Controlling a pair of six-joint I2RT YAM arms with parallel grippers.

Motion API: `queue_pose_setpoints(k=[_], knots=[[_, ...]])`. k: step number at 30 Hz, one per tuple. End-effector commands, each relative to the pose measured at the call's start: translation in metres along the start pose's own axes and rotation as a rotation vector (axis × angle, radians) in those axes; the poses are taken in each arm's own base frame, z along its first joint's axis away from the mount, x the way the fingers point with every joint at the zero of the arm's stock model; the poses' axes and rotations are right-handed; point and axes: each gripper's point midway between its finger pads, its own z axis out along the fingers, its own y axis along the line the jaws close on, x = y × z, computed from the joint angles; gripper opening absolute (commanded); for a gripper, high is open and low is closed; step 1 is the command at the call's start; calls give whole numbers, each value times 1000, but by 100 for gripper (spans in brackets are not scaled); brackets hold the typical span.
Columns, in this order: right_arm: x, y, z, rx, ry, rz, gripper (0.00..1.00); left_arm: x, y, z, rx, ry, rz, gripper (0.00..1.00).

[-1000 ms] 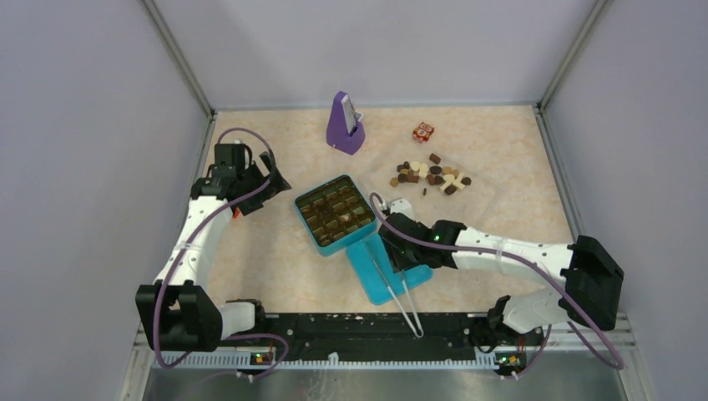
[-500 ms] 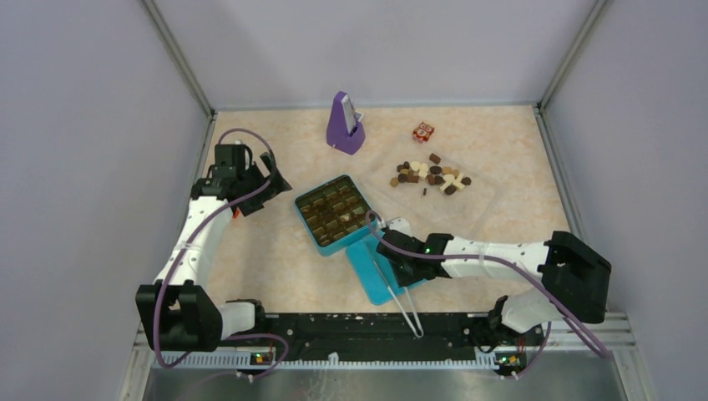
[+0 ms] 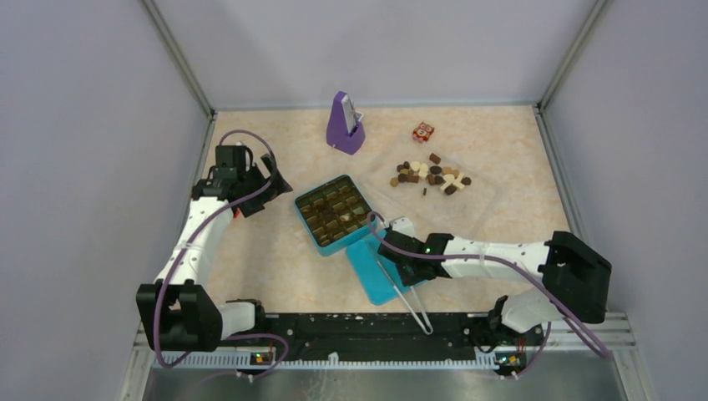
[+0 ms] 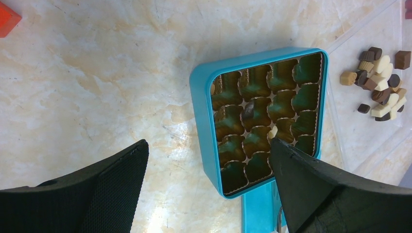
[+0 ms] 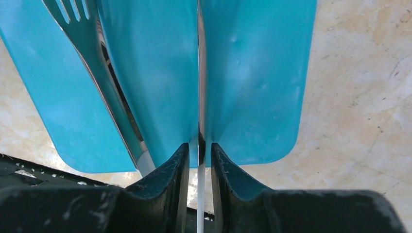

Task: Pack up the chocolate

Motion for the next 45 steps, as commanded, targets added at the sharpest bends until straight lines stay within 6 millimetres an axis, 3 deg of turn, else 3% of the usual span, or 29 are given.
queue_pose_setpoints(k=[1, 4, 7, 11, 17, 19, 23, 28, 33, 42, 45], knots=[[-11, 14, 3, -27, -24, 5, 23, -8, -6, 0, 29, -30, 7, 99], [-12, 14, 5, -25, -29, 3, 20, -8, -5, -1, 24, -31, 8, 99], [-18, 7, -2, 13, -48, -1, 0, -9, -5, -2, 24, -34, 7, 99], [-40, -19, -33, 98, -136, 15, 0, -10, -6, -3, 23, -39, 6, 99], [-62, -97, -75, 212, -228, 233, 0, -11, -7, -3, 29, -37, 6, 99], [-60, -135, -81, 275, -238, 385, 0, -11, -8, -3, 33, -34, 6, 99], [-53, -189, -94, 400, -278, 614, 0, -11, -11, -2, 44, -30, 6, 99], [-40, -236, -95, 533, -306, 837, 0, -11, -11, -2, 47, -28, 11, 99], [-23, -273, -88, 657, -310, 927, 0, -15, -12, -3, 44, -36, 22, 99], [-8, -311, -57, 742, -247, 963, 0, -15, -12, 0, 41, -28, 24, 99], [-2, -323, -43, 730, -252, 1030, 7, -14, -11, 2, 40, -23, 24, 99]])
